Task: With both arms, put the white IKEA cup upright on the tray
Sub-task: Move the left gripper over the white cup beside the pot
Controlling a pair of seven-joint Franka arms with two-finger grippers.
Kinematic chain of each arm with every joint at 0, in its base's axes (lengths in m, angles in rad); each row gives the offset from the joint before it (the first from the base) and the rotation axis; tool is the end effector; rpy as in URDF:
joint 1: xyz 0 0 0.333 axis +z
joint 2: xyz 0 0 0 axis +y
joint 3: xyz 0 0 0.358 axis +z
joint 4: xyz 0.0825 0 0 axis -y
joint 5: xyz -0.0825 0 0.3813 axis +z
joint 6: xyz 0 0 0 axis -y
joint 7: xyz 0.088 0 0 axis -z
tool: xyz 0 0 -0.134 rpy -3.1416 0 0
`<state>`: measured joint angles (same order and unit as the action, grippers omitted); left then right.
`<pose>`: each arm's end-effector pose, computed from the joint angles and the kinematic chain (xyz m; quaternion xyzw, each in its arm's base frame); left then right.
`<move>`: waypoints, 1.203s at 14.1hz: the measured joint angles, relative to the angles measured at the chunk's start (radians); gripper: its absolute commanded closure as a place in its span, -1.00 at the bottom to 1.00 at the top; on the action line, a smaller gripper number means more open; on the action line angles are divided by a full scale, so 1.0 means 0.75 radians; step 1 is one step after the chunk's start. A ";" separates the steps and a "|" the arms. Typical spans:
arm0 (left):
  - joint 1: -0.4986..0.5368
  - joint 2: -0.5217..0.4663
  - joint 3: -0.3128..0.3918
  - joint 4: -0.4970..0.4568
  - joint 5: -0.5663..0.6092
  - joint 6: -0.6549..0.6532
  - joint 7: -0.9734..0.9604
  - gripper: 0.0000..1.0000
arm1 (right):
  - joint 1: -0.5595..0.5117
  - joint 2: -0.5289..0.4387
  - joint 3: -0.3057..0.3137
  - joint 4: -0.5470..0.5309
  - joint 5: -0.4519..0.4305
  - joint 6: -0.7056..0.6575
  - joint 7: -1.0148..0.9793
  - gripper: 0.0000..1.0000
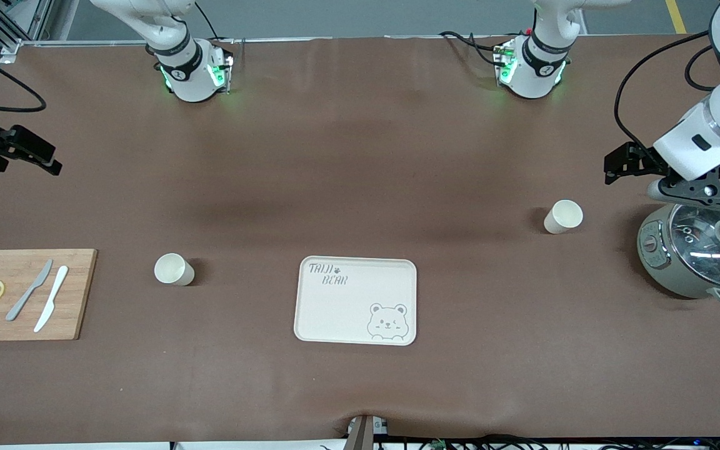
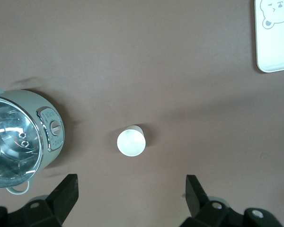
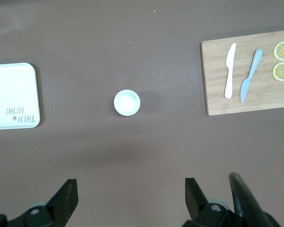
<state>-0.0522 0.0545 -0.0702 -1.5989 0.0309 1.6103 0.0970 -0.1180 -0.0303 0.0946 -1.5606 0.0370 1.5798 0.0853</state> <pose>0.5672 -0.0646 0.5992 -0.9936 0.1104 0.0213 0.0138 0.5438 -0.0069 0.6617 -0.9981 0.0540 -0.0241 0.0178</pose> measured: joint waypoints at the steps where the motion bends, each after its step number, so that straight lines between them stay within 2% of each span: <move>1: 0.000 0.000 0.000 0.000 0.000 0.000 0.000 -1.00 | -0.005 0.000 0.000 0.007 0.001 -0.001 0.000 -1.00; 11: -0.001 0.009 -0.006 -0.009 0.000 -0.003 -0.026 -1.00 | 0.015 0.070 0.017 0.002 0.003 -0.014 -0.001 -1.00; 13: 0.000 0.020 -0.006 -0.045 0.000 0.019 -0.033 -1.00 | 0.024 0.076 0.020 0.002 -0.001 -0.007 -0.001 -1.00; 17: 0.051 0.028 -0.006 -0.192 0.003 0.189 0.058 -1.00 | 0.025 0.085 0.019 0.002 -0.004 0.000 -0.001 -1.00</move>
<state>-0.0141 0.0758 -0.0746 -1.7428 0.0332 1.7519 0.1409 -0.0995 0.0338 0.1090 -1.5589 0.0344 1.5796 0.0843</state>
